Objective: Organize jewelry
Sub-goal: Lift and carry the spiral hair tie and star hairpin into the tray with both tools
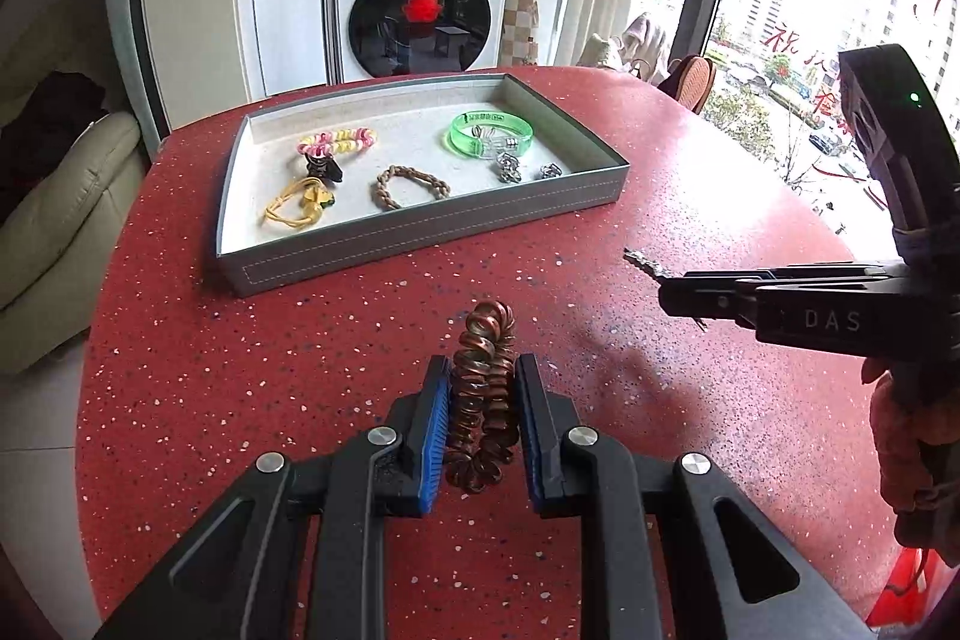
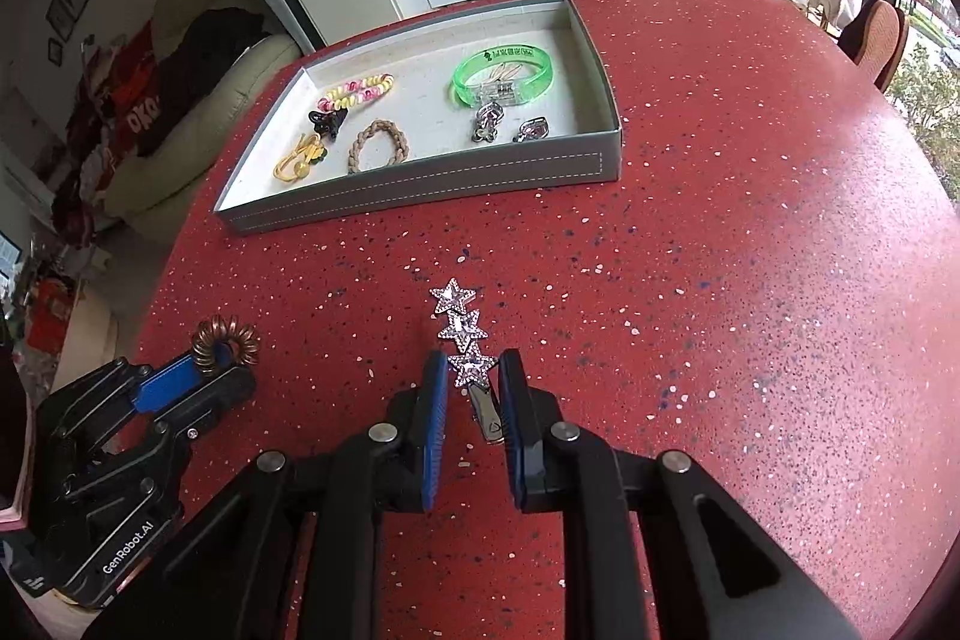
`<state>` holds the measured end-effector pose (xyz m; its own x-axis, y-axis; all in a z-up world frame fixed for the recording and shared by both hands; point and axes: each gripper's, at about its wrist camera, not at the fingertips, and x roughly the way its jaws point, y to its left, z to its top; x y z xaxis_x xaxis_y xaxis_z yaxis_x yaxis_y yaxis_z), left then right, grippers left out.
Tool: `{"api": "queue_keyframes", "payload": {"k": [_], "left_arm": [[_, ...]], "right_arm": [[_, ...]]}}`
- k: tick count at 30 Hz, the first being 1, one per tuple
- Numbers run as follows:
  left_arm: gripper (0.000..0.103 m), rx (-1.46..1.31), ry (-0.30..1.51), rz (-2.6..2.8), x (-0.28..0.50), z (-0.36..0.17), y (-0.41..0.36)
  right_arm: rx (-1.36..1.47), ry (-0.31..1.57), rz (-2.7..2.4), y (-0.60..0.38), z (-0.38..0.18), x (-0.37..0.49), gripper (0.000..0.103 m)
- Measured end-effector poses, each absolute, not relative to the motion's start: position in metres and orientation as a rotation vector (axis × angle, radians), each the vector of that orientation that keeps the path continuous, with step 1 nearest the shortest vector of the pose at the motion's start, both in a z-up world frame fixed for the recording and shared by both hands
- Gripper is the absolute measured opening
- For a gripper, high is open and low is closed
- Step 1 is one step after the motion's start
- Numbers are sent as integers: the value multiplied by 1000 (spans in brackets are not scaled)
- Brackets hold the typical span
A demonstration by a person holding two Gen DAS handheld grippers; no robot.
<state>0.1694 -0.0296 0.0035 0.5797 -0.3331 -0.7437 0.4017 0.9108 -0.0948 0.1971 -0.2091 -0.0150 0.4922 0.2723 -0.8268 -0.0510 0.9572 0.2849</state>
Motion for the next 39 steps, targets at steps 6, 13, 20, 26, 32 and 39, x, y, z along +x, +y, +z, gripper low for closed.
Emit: {"api": "queue_keyframes", "payload": {"k": [6,13,20,26,32,39], "left_arm": [[40,74,831,-396,178,6,-20],[40,60,822,-391,188,8,-11],[40,48,810,-379,198,11,-4],[40,39,795,-372,211,17,2],[40,35,766,-354,228,29,6],[40,21,736,-329,252,43,12]], "right_arm": [[276,1014,173,-213,-7,188,19],[304,996,157,-217,-3,187,19],[321,987,147,-217,-2,193,19],[322,973,145,-213,2,204,19],[324,940,159,-210,15,221,19],[315,913,181,-204,28,248,19]]}}
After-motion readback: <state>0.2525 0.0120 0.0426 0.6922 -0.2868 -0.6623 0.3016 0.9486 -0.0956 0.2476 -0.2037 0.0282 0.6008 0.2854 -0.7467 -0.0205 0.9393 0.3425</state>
